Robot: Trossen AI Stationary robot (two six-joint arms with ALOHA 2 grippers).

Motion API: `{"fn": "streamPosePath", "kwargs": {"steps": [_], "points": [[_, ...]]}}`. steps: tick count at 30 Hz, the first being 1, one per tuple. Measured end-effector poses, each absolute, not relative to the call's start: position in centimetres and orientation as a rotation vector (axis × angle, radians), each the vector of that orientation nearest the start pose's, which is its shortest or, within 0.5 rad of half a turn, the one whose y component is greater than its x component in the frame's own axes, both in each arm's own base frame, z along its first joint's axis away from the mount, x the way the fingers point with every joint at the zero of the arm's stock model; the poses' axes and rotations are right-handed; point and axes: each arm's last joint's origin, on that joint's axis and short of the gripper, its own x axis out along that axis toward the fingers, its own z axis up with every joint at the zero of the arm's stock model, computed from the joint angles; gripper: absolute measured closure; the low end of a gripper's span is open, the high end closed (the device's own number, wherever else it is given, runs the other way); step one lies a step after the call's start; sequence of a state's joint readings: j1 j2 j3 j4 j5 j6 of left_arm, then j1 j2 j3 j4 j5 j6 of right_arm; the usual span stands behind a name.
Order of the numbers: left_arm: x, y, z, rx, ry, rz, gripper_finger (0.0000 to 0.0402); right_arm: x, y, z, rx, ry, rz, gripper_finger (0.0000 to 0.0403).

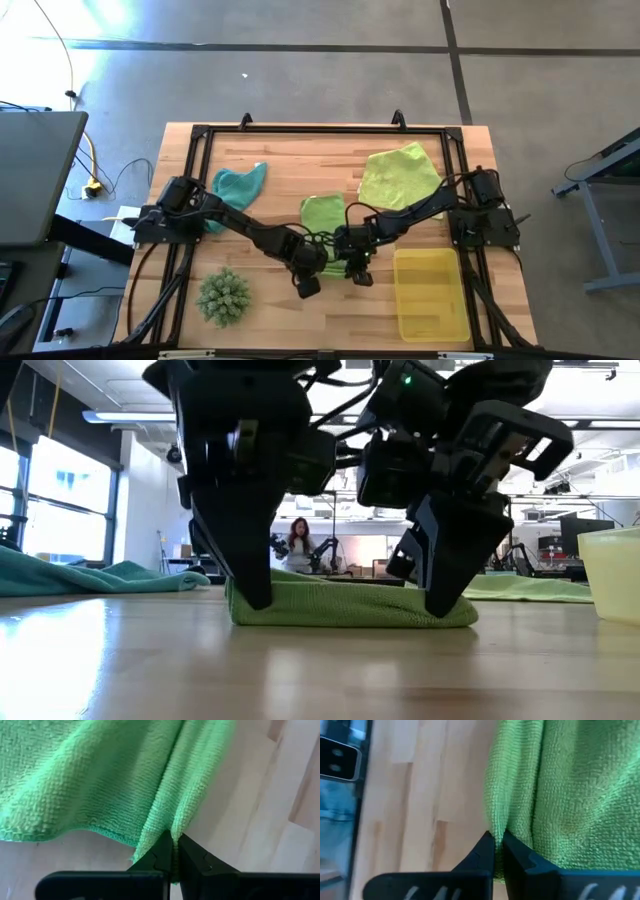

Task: Roll microfiber towels into tight, uniform cylinder then place into a basket
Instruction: Roll the green microfiber cloth

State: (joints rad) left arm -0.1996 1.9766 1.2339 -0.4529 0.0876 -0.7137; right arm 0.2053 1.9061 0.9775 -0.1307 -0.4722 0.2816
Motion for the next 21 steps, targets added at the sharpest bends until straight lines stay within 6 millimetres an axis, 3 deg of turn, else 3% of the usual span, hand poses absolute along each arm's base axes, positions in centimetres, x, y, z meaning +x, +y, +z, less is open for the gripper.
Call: {"fn": "streamPosePath", "kwargs": {"steps": [5, 14, 21], "points": [[36.8, -7.6, 12.8, -0.614, 1.233, 0.200, 0.0397, 34.0, 8.2, 11.3, 0.426, 1.128, 0.504, 0.0400], [37.5, -10.6, 13.8, -0.751, 1.164, -0.061, 0.0397, 34.0, 8.4, 11.4, 0.406, 1.116, 0.557, 0.0401], [37.0, -9.8, 13.3, -0.694, 1.170, 0.140, 0.0397, 34.0, 8.3, 11.4, 0.387, 1.113, 0.532, 0.0401]]}}
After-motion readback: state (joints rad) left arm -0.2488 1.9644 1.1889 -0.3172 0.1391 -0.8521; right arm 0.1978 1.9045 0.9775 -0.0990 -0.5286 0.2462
